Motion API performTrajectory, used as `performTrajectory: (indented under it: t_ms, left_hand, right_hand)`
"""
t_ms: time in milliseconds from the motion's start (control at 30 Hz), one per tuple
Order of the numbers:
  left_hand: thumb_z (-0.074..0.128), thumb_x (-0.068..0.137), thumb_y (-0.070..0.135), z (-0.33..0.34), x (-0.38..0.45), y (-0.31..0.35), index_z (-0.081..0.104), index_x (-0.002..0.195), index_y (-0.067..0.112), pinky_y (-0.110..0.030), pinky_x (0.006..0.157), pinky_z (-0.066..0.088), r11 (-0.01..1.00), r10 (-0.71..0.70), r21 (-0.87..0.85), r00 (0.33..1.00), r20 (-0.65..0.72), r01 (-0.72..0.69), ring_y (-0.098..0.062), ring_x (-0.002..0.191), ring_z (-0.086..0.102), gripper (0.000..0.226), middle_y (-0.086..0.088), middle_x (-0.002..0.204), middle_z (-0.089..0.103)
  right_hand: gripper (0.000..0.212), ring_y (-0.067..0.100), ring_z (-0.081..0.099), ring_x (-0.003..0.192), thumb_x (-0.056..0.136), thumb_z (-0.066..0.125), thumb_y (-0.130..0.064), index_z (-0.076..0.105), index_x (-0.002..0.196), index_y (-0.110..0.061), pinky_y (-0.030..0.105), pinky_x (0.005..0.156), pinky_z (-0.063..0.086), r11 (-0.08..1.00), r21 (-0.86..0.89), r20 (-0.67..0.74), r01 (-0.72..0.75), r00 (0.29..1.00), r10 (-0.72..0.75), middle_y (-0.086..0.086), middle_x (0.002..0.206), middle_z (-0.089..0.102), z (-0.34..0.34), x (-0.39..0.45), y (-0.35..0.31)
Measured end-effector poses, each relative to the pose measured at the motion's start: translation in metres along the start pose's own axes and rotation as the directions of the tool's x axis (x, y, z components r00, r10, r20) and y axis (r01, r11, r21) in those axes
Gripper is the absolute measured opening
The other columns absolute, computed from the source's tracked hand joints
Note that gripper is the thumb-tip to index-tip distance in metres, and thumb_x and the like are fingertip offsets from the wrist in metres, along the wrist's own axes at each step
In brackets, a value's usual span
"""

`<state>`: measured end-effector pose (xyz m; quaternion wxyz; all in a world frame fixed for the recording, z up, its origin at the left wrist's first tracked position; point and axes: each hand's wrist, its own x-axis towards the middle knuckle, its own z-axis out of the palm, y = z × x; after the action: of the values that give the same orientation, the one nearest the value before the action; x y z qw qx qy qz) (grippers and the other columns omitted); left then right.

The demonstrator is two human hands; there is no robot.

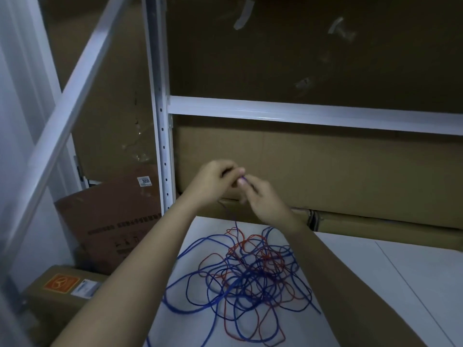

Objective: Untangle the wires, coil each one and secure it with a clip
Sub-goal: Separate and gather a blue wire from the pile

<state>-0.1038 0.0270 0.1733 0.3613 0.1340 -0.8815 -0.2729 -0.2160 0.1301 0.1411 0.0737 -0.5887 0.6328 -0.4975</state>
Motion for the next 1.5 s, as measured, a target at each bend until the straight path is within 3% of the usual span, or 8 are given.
performTrajectory:
  t_ms: [433, 633, 733, 833, 1033, 1167, 1300, 1500]
  left_hand:
    - [0.053, 0.097, 0.033, -0.065, 0.034, 0.006, 0.065, 0.081, 0.014, -0.016, 0.053, 0.032, 0.992, 0.01, 0.123, 0.99, -0.141, 0.007, 0.0, 0.052, 0.043, 0.028, 0.008, 0.061, 0.049]
    - [0.049, 0.099, 0.033, -0.042, 0.005, -0.025, 0.07, 0.088, 0.013, -0.025, 0.066, 0.037, 0.985, -0.17, 0.055, 0.981, 0.096, 0.165, -0.013, 0.067, 0.048, 0.031, -0.014, 0.077, 0.06]
    - [0.05, 0.098, 0.033, -0.016, -0.004, -0.024, 0.068, 0.083, 0.021, -0.028, 0.062, 0.035, 0.986, -0.166, 0.016, 0.973, 0.162, 0.166, -0.012, 0.06, 0.043, 0.026, -0.003, 0.066, 0.051]
    - [0.054, 0.096, 0.033, -0.007, -0.008, -0.024, 0.061, 0.075, 0.026, -0.028, 0.062, 0.034, 0.986, -0.156, -0.034, 0.974, 0.167, 0.164, -0.011, 0.06, 0.041, 0.023, 0.0, 0.066, 0.046]
    - [0.054, 0.097, 0.03, -0.024, -0.036, -0.053, 0.05, 0.071, 0.013, -0.027, 0.059, 0.033, 0.962, -0.249, -0.093, 0.964, 0.093, 0.258, -0.011, 0.058, 0.039, 0.031, -0.001, 0.066, 0.041]
    - [0.049, 0.1, 0.03, -0.02, -0.05, -0.063, 0.06, 0.077, 0.017, -0.028, 0.066, 0.038, 0.955, -0.256, -0.125, 0.959, 0.118, 0.27, -0.01, 0.065, 0.046, 0.029, -0.004, 0.074, 0.053]
    - [0.049, 0.099, 0.029, 0.007, -0.044, -0.045, 0.063, 0.081, 0.013, -0.022, 0.063, 0.034, 0.969, -0.207, -0.103, 0.964, 0.165, 0.226, -0.004, 0.062, 0.041, 0.028, -0.001, 0.071, 0.049]
    - [0.049, 0.1, 0.026, 0.003, -0.061, -0.047, 0.065, 0.08, 0.018, -0.009, 0.062, 0.036, 0.957, -0.246, -0.111, 0.953, 0.176, 0.267, 0.007, 0.065, 0.048, 0.027, 0.009, 0.074, 0.056]
  right_hand:
    - [0.027, 0.021, 0.049, 0.073, 0.1, 0.039, -0.02, 0.053, 0.078, -0.018, 0.031, 0.066, 0.033, 0.989, -0.103, -0.719, -0.105, 0.695, -0.001, 0.0, 0.073, 0.054, -0.079, 0.067, -0.037]
    - [0.038, 0.034, 0.047, 0.123, 0.095, 0.046, -0.022, 0.054, 0.131, -0.015, 0.039, 0.099, 0.039, 0.678, -0.589, -0.284, -0.439, 0.898, 0.335, 0.018, 0.129, 0.054, -0.065, 0.048, 0.004]
    - [0.062, 0.026, 0.018, 0.142, 0.089, 0.052, -0.018, 0.032, 0.148, -0.024, 0.042, 0.117, 0.015, 0.764, -0.635, -0.04, -0.115, 0.992, 0.117, 0.007, 0.151, 0.03, -0.031, 0.029, 0.0]
    - [0.029, 0.023, 0.044, 0.118, 0.098, 0.047, -0.022, 0.057, 0.125, -0.018, 0.042, 0.105, 0.032, 0.893, -0.444, 0.158, 0.069, 0.987, 0.002, 0.008, 0.118, 0.055, -0.003, 0.02, 0.006]
    - [0.028, 0.023, 0.056, 0.077, 0.102, 0.038, -0.026, 0.063, 0.105, -0.012, 0.033, 0.067, 0.042, 0.906, -0.274, -0.306, -0.322, 0.923, 0.235, 0.002, 0.082, 0.06, -0.028, 0.002, 0.046]
    - [0.043, 0.028, 0.044, 0.121, 0.096, 0.038, -0.029, 0.048, 0.136, -0.018, 0.041, 0.103, 0.03, 0.553, -0.79, -0.148, -0.264, 0.958, 0.245, 0.009, 0.126, 0.053, -0.019, -0.012, 0.047]
    - [0.041, 0.022, 0.046, 0.119, 0.099, 0.033, -0.028, 0.046, 0.137, -0.018, 0.04, 0.107, 0.029, 0.845, -0.531, 0.065, 0.06, 0.997, -0.029, 0.005, 0.127, 0.054, 0.024, -0.011, 0.034]
    - [0.031, 0.015, 0.06, 0.094, 0.103, 0.037, -0.028, 0.065, 0.111, -0.015, 0.031, 0.079, 0.046, 0.971, -0.207, -0.098, -0.117, 0.99, 0.099, -0.003, 0.099, 0.067, 0.024, -0.022, 0.048]
